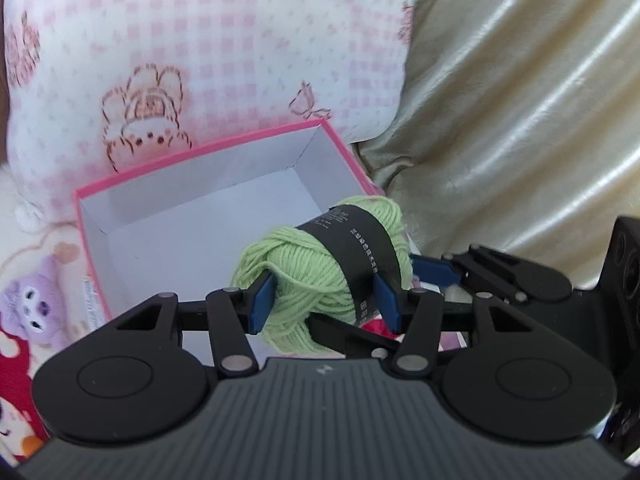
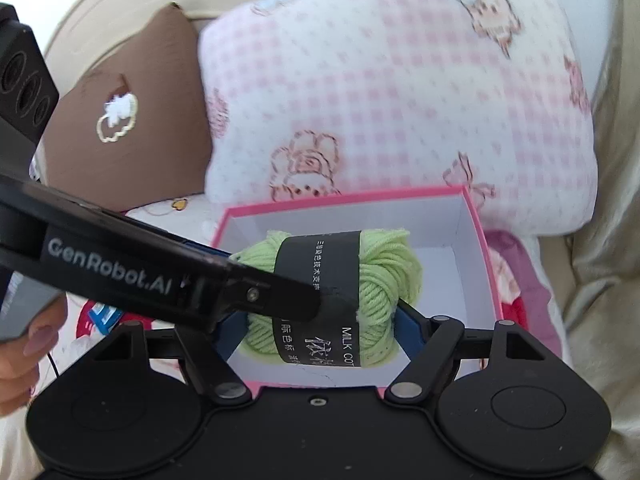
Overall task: Organize objects
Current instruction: 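Lower the yarn ball into the pink box and open the left gripper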
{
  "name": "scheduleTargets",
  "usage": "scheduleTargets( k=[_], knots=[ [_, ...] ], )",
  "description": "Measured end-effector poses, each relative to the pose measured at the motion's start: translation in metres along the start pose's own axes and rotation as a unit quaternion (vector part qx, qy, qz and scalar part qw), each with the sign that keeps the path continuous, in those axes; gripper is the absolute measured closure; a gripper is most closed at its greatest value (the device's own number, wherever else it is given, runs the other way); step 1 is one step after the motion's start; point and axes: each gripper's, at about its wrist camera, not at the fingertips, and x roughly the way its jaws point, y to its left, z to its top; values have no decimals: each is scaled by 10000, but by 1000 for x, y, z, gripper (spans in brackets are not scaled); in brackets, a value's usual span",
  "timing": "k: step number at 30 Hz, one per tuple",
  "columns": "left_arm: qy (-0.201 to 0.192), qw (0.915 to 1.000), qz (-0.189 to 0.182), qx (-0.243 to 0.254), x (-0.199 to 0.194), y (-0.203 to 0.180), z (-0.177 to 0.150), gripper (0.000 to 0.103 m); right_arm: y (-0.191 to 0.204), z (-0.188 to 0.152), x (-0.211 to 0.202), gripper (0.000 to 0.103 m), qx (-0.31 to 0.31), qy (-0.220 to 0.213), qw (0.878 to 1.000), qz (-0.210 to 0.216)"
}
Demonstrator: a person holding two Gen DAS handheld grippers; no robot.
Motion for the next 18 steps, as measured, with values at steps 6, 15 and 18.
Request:
scheduleTargets(
  k=[6,15,18],
  knots=[
    [136,9999,1,-78,47,9,2,51,-26,-1,33,24,91,299,9994,-129],
    [221,9996,-105,-136,108,30,8,50,-49,5,82,25,124,883,9941,-625],
    [319,9988,-183,-322,121,39,9,50,-52,6,94,26,107,1063,9919,-692]
  ],
)
